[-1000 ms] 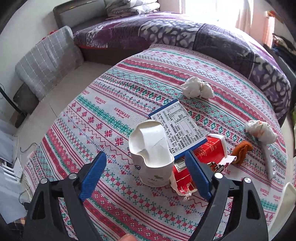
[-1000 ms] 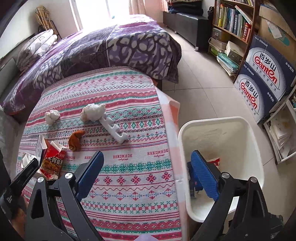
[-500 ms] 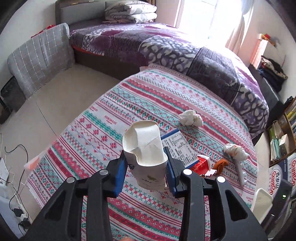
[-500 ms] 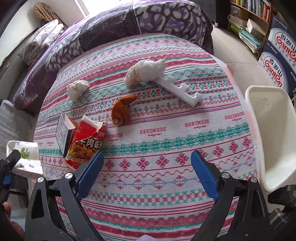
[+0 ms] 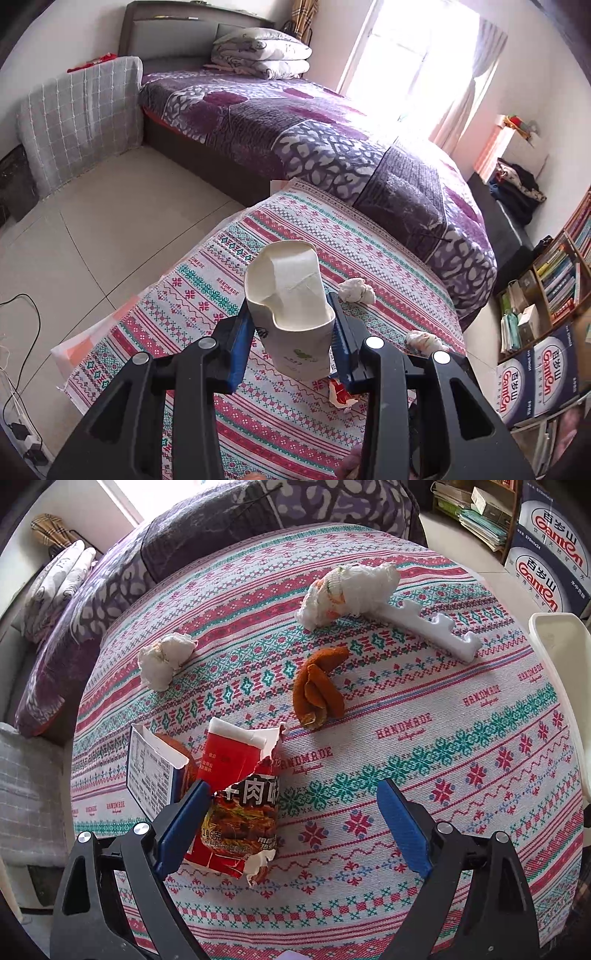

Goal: Collect trash
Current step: 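Grasp the white paper cup with the left tool while the right tool reaches the red snack bag, then close the right tool on the red snack bag and lift it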

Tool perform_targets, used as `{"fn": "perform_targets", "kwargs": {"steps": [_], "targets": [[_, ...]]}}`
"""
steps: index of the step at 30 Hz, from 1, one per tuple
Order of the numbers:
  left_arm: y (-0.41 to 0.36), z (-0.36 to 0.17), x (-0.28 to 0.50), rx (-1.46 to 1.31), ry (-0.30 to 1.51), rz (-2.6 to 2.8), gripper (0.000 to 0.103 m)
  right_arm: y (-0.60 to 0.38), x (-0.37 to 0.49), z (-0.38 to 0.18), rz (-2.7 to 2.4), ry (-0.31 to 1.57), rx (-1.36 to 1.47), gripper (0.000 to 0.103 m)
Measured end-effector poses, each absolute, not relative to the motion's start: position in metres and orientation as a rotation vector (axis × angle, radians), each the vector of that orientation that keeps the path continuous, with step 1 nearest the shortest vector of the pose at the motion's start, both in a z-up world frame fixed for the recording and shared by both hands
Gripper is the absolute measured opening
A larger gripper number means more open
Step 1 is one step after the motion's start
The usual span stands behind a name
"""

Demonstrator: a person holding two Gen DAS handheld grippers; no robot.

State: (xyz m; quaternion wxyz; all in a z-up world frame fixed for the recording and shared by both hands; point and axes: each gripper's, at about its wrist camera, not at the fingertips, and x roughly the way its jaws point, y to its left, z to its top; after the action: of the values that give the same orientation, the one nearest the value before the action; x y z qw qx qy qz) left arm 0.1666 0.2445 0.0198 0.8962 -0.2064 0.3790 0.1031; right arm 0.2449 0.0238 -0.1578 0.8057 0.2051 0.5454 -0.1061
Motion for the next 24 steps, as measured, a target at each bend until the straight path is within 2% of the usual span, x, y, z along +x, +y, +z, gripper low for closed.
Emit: {"fn": "perform_targets", "kwargs": {"steps": [4, 5, 7, 8, 9, 14, 24], "targets": [[0.262, 0.017, 0.167, -0.472, 0.794, 0.233, 0.038, 0.044, 0.253, -0.166, -0.164, 1.201, 0.407, 0.085], [0.266, 0.015, 0.167, -0.481, 0.797, 0.239, 0.038, 0.049, 0.255, -0.170, -0.142, 1.225, 0.398, 0.072], [0.273, 0.013, 0.166, -0.496, 0.803, 0.247, 0.038, 0.063, 0.254, -0.170, -0.146, 1.214, 0.288, 0.054], [0.276, 0.012, 0.165, -0.501, 0.804, 0.251, 0.038, 0.069, 0.253, -0.170, -0.125, 1.215, 0.248, 0.041], [0.279, 0.012, 0.164, -0.504, 0.803, 0.254, 0.038, 0.074, 0.252, -0.170, -0.101, 1.212, 0.211, 0.035], [0.285, 0.013, 0.159, -0.515, 0.790, 0.268, 0.038, 0.074, 0.240, -0.152, -0.061, 1.156, 0.184, 0.033], [0.272, 0.016, 0.154, -0.423, 0.740, 0.343, 0.038, 0.062, 0.220, -0.064, -0.032, 0.882, 0.013, 0.033]]}}
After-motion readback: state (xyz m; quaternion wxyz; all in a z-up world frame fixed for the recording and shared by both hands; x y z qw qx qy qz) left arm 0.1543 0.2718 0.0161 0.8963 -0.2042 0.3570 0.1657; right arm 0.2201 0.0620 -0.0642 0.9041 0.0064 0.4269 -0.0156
